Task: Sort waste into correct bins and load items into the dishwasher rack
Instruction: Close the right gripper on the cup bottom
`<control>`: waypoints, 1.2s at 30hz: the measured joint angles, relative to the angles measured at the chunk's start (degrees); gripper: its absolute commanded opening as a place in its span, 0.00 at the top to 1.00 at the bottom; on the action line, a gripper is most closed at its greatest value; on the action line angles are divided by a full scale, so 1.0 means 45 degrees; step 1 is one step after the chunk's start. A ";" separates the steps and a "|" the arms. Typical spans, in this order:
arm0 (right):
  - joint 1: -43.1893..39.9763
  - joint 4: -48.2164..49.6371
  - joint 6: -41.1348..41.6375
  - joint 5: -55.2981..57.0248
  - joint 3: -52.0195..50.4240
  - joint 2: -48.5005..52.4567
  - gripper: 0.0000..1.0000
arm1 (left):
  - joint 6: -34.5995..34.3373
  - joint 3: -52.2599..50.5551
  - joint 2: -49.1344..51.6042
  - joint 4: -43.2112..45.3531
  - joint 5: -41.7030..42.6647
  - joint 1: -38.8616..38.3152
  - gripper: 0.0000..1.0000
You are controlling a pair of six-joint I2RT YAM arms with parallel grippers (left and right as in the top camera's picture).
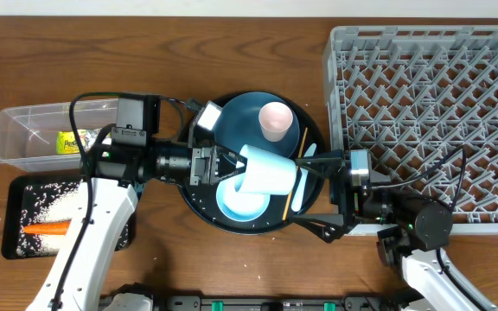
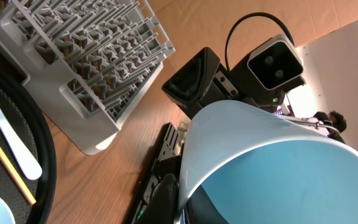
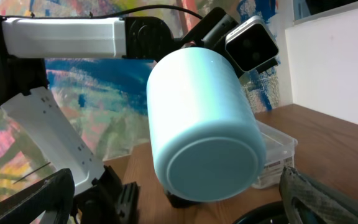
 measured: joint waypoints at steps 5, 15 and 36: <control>0.0180 0.0058 -0.0214 0.0384 0.0000 0.0393 0.01 | 0.0000 0.0000 0.0000 0.0000 -0.0005 0.0000 0.93; 0.0194 0.1025 -0.0335 0.0631 0.0165 0.1098 0.01 | 0.0000 0.0000 0.0000 -0.0044 0.0000 0.0000 0.93; 0.1273 0.1039 -0.0369 0.0719 0.1549 0.2701 0.04 | 0.0000 0.0000 0.0000 -0.0078 0.0000 0.0000 0.93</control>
